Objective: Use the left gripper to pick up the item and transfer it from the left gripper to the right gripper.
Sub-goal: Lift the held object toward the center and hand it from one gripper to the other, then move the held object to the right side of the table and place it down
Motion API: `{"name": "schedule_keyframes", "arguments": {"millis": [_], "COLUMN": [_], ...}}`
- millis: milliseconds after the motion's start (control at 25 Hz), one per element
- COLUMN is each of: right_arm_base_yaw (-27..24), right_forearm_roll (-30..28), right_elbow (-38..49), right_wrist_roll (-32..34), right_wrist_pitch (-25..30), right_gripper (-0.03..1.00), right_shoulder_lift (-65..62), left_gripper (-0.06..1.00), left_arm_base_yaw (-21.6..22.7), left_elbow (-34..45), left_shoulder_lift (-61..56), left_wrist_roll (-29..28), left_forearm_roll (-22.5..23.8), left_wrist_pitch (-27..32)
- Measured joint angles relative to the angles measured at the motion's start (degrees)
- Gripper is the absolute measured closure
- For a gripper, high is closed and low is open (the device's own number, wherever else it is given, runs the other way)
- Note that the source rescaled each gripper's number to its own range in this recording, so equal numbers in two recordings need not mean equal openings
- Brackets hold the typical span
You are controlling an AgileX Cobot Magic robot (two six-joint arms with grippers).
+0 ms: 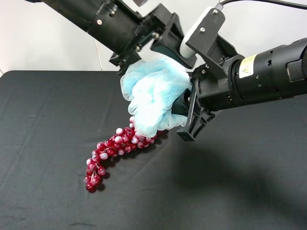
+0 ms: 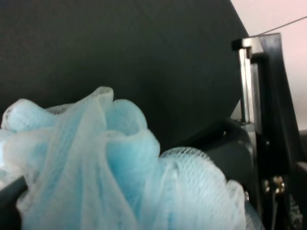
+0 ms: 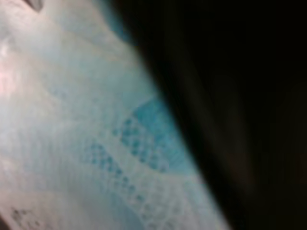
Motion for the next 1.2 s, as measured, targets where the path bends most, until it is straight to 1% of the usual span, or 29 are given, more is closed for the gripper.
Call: {"name": "schedule_keyframes", "arguments": {"millis": [80,160,400,560,720,800,880,1000,1200], "right_arm_base_yaw": [0.0,0.0,0.0,0.0,0.0,0.0,0.0,0.0,0.0], "right_forearm_roll": [0.0,0.0,0.06,0.11,0.21,0.21,0.27,0.38,0.38], "right_elbow": [0.0,0.0,0.0,0.0,0.0,0.0,0.0,0.0,0.0], "right_wrist_roll": [0.0,0.0,0.0,0.0,0.0,0.0,0.0,0.0,0.0], "right_wrist_pitch": [-0.29,-0.42,-0.42,-0.42,-0.42,-0.42,-0.42,-0.42,-0.37], "right_gripper": [0.85,0.89,0.91,0.91,0.91,0.94,0.94,0.94,0.94], "right_shoulder_lift": [0.0,0.0,0.0,0.0,0.0,0.0,0.0,0.0,0.0], "left_gripper": [-0.05,-0.05,-0.05,-0.05,-0.05,-0.05,-0.05,-0.05,-0.04], "left_arm_base_yaw": [1.78,3.53,8.64,12.19,15.34,16.51,16.89,16.95,16.95], "left_elbow": [0.0,0.0,0.0,0.0,0.0,0.0,0.0,0.0,0.0], "left_shoulder_lift": [-0.76,-1.71,-6.29,-10.19,-14.12,-16.28,-18.36,-21.8,-29.09], "left_wrist_roll": [-0.42,-0.63,-0.89,-0.89,-1.07,-1.91,-3.43,-7.54,-12.36], "left_forearm_roll": [1.05,2.32,6.42,7.83,11.22,13.81,16.92,22.85,33.25], "left_wrist_pitch": [1.32,2.66,4.57,5.58,7.63,9.08,10.64,13.26,16.0]}}
